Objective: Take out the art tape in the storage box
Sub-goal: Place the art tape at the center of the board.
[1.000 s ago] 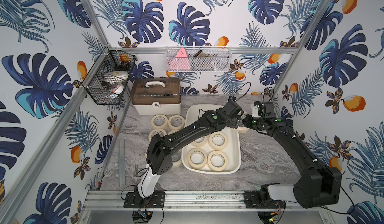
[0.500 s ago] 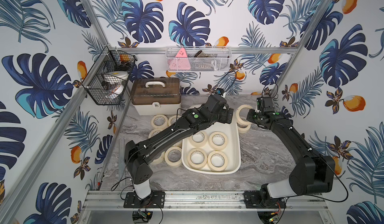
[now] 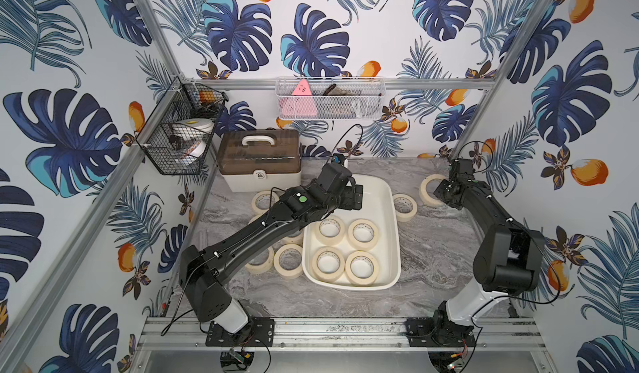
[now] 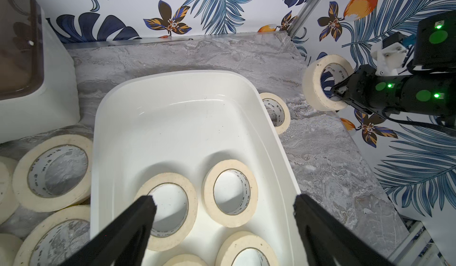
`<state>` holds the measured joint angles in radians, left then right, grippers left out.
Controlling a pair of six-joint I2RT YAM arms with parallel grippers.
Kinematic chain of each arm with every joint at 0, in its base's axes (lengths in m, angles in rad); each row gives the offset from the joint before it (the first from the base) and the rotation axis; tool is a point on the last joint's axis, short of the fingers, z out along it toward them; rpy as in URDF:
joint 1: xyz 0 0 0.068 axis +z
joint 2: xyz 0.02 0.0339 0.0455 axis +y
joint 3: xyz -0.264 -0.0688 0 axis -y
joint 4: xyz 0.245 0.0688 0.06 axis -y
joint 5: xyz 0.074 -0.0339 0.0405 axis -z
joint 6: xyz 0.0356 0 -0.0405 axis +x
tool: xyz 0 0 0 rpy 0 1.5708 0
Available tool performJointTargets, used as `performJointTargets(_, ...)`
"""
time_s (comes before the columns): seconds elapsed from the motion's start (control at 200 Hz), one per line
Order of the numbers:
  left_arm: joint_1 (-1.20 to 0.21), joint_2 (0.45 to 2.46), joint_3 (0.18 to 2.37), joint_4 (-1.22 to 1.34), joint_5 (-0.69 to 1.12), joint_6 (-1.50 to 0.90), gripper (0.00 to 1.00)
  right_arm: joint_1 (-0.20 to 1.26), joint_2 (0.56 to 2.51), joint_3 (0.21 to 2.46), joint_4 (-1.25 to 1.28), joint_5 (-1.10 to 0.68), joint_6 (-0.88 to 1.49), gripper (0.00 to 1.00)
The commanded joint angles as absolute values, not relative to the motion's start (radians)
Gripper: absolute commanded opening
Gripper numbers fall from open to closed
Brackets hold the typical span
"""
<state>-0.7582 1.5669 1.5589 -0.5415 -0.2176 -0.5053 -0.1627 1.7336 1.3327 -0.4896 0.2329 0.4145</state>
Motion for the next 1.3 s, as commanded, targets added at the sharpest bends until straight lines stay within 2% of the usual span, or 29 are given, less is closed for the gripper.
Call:
performJointTargets(0.0, -0.748, 1.534, 1.522, -0.548, -0.213, -0.532, 0.96, -0.180, 1.777, 1.357, -0.452, 0.230, 0.417, 0.00)
performJointTargets(0.891, -0.738, 1.506, 1.502, -0.586, -0.188, -0.546, 0.96, -0.195, 2.055, 1.434, -0.461, 0.203, 0.394, 0.00)
performJointTargets(1.036, -0.739, 1.500, 1.502, -0.590, -0.190, -0.547, 0.96, -0.195, 2.068, 1.439, -0.466, 0.199, 0.397, 0.15)
performJointTargets(1.196, -0.739, 1.497, 1.503, -0.593, -0.194, -0.546, 0.96, -0.196, 2.074, 1.447, -0.479, 0.201, 0.397, 0.21)
performJointTargets(1.296, -0.739, 1.497, 1.506, -0.598, -0.193, -0.548, 0.96, -0.195, 2.064, 1.457, -0.500, 0.199, 0.397, 0.29)
